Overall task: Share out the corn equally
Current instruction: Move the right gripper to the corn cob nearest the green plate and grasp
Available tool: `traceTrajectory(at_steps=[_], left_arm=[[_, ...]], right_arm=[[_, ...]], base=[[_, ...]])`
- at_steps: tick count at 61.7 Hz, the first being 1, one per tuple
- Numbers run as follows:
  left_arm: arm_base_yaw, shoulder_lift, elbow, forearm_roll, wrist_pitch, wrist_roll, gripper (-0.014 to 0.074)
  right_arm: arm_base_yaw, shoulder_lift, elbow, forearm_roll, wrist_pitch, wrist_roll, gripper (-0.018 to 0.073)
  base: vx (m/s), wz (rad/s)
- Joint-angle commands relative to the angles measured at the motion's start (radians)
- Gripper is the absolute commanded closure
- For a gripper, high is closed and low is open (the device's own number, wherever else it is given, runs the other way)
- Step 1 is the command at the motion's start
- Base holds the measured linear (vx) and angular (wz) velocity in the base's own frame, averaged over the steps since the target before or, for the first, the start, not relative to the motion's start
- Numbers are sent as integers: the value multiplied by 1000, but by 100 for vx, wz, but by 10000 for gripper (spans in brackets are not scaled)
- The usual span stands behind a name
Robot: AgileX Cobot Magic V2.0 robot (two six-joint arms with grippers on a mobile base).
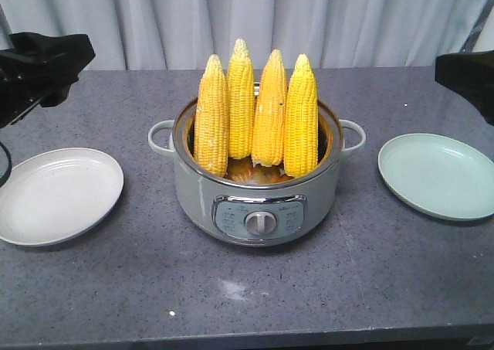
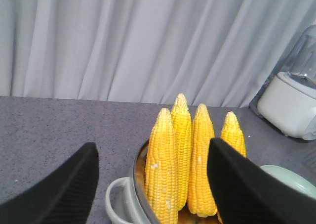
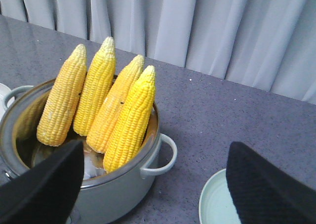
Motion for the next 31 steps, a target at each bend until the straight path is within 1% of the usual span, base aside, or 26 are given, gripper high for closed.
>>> traceTrajectory(at_steps=[1,5,14,23,31], left_arm=[[-4,-12,-36,-6,-117,1,132],[-4,-12,-36,-9,-131,1,132],[-4,-12,-37,-8,-112,1,132],[-4,-12,-36,-4,-101,1,132],[-4,-12,-36,-4,-101,1,132]], right_arm=[[-5,37,-50,50,-85,-21,-18],[-5,92,-91,80,-66,-36,-18],[-5,242,-224,157,2,-78,-18],[-5,392,-327,304,33,-143,-18],[-5,510,-375,406,37,-192,-18]], base=[[0,0],[0,0],[0,0],[0,0],[0,0]])
